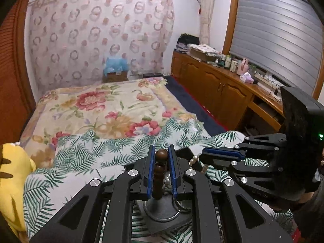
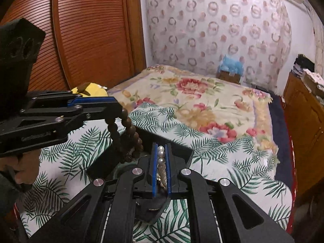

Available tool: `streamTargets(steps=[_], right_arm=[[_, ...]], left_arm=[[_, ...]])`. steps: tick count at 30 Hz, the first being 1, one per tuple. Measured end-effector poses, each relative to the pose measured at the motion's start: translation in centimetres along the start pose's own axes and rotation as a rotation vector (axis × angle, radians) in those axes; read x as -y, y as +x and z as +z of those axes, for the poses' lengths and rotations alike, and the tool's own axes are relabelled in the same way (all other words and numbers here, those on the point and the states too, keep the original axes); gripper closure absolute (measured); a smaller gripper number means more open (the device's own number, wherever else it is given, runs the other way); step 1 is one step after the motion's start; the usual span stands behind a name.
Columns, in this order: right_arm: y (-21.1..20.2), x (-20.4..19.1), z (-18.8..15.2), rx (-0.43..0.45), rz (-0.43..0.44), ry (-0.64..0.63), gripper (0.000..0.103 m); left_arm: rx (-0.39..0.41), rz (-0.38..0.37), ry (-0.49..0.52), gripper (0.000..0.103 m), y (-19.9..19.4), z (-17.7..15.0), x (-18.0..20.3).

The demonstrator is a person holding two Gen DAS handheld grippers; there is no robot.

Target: Organize jewelry

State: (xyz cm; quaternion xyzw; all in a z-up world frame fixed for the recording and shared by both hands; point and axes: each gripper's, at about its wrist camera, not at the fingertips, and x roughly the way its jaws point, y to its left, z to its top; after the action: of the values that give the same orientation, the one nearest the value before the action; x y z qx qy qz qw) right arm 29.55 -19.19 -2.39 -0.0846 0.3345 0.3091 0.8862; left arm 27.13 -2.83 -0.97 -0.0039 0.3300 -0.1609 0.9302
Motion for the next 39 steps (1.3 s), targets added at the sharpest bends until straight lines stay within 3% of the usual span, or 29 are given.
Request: streamTargets(steps=[8, 19, 39], right_arm=[[0.4, -0.1, -1.3, -0.022, 0.02, 0.026, 0.094], [-2.4, -0.5, -2.2, 0.018, 0.013, 0.034, 0.094], [-7.9, -4.3, -11.5, 0.012, -0.034, 0.096, 0.092]], left_arm=[[-0.039, 0.008, -0.018, 0.091, 1.5, -1.1, -0.6], [-0.014, 0.021, -0.008, 0.091, -1.4, -2.4, -0.2], [-0.056, -0.011, 0.026, 0.09, -7.1, -12.3, 3.4]])
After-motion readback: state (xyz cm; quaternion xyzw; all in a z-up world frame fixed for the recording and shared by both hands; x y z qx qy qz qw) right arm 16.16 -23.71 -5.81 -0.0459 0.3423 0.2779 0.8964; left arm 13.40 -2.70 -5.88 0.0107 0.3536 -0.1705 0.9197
